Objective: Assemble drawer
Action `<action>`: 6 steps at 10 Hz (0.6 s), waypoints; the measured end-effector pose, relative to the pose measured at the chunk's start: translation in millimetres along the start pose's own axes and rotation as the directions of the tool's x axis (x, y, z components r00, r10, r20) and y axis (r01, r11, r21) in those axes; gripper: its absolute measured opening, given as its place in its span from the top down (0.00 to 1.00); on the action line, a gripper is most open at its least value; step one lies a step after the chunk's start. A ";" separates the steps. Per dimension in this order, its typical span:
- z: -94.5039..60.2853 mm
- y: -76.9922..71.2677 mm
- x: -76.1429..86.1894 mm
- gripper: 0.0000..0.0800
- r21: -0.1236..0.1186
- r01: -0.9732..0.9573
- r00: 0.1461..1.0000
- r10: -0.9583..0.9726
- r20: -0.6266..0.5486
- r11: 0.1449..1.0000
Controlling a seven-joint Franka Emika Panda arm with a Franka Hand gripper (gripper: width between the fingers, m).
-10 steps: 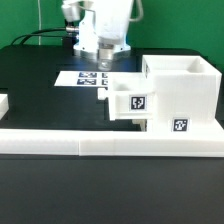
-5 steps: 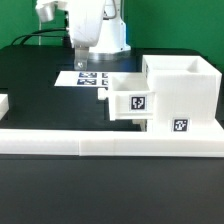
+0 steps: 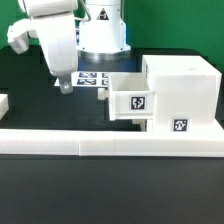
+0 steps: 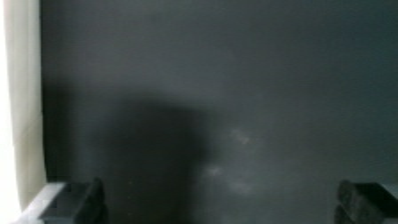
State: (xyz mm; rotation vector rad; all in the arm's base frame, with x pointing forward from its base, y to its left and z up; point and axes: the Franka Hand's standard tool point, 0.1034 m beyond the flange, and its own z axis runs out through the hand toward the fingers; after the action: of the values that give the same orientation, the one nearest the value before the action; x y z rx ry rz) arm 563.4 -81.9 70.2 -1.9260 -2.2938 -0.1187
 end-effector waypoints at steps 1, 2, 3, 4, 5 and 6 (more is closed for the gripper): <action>4.2 3.9 10.8 0.19 -0.002 -0.034 0.999 0.034 -0.001 0.999; 8.5 7.2 22.7 0.19 -0.003 -0.040 0.999 0.040 -0.007 0.999; 10.9 9.0 32.0 0.19 -0.001 -0.053 0.999 0.053 -0.011 0.999; 13.4 12.4 43.1 0.19 -0.007 -0.079 0.997 0.079 -0.014 0.997; 16.7 17.8 60.1 0.19 -0.012 -0.098 0.995 0.097 -0.018 0.995; 18.6 20.8 71.1 0.19 -0.010 -0.108 0.994 0.107 -0.020 0.994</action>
Offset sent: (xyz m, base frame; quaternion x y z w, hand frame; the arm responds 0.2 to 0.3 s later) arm 0.0034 0.0504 -0.0042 -0.0214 0.0078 0.0369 0.9991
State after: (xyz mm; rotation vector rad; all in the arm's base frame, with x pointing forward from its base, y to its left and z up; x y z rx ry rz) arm 570.8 -6.3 62.6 -2.0396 -2.1762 -0.1381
